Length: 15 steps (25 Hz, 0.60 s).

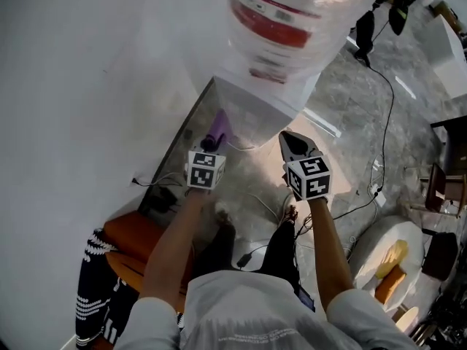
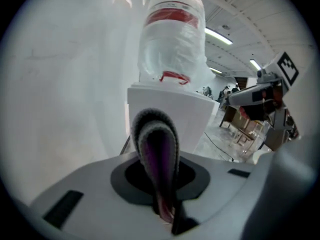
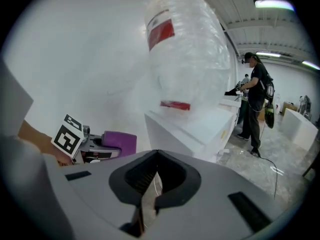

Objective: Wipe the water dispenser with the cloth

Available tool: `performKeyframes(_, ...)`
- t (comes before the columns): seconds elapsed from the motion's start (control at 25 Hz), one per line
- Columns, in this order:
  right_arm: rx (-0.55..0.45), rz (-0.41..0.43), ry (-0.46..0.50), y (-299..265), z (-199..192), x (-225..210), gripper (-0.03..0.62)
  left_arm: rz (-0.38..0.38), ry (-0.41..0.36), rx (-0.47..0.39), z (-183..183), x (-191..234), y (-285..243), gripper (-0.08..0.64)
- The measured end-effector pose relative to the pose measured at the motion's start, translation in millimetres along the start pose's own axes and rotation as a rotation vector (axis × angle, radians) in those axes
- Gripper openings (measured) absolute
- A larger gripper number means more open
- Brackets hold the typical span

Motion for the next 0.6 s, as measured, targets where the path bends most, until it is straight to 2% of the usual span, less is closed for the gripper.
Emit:
performKeyframes(0.16, 0.029, 0.062, -0.001, -41, -15, 19, 0.008, 0.072, 0.085, 0.021, -18, 41, -8, 0.054)
performKeyframes(0.36, 0.054, 0.086, -0.021, -92, -44, 23, 0.009, 0.145, 0.129, 0.055, -44, 85, -52, 0.054)
performKeyframes(0.6, 0.093, 0.104, 0.030, -118, -84, 12, 0.008, 0.148, 0.134, 0.099, -80, 100, -130, 0.054)
Point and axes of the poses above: the fingertips, and each gripper's own axes: y backward along the fingers, x to its left, z out of its top, the point moved 1 cm from there along y, backward along the fingers, and after that the axes turned 1 degree about -x, right-handed, at the moved point
